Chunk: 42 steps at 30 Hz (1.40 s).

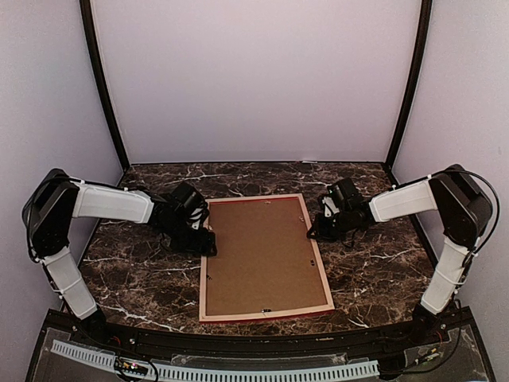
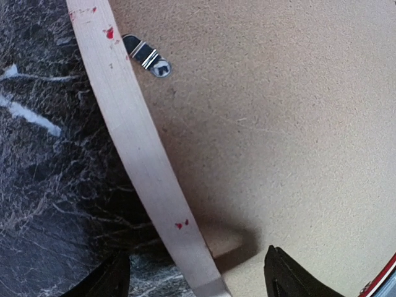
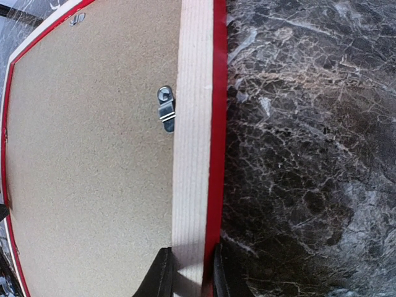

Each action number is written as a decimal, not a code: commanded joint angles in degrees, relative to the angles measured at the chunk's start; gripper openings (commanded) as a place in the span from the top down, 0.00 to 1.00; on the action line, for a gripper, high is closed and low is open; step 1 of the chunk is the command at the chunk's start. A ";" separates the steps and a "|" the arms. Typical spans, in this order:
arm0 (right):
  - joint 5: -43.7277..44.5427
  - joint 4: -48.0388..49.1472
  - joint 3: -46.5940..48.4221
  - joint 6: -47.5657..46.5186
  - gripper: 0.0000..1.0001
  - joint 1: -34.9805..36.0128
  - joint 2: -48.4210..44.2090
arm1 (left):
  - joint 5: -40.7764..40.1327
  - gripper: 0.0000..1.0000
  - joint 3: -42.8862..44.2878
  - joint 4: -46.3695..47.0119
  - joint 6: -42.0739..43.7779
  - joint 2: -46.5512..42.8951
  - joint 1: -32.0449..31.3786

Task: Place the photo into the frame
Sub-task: Press the fastener onto the backboard.

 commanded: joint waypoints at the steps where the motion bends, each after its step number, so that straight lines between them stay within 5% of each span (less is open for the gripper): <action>1: -1.07 -4.14 -1.33 0.41 1.00 -0.51 1.04 | -0.61 0.28 -0.01 -0.07 0.45 1.75 0.22; 7: -0.97 -4.49 -1.57 0.42 0.97 -0.49 0.40 | -1.90 0.49 -0.68 0.73 0.18 1.71 0.22; 16: -0.14 -7.53 -2.20 -0.60 0.58 -0.21 -6.14 | -5.12 0.63 -2.40 2.88 -3.55 0.60 0.13; 22: 2.28 -11.31 -3.89 -1.36 0.45 2.73 -10.06 | -6.53 0.67 -3.56 4.63 -6.26 -0.08 0.04; 42: 11.65 -18.75 -4.08 -0.53 0.47 12.44 -9.81 | -6.63 0.71 -2.57 4.14 -5.63 1.73 0.04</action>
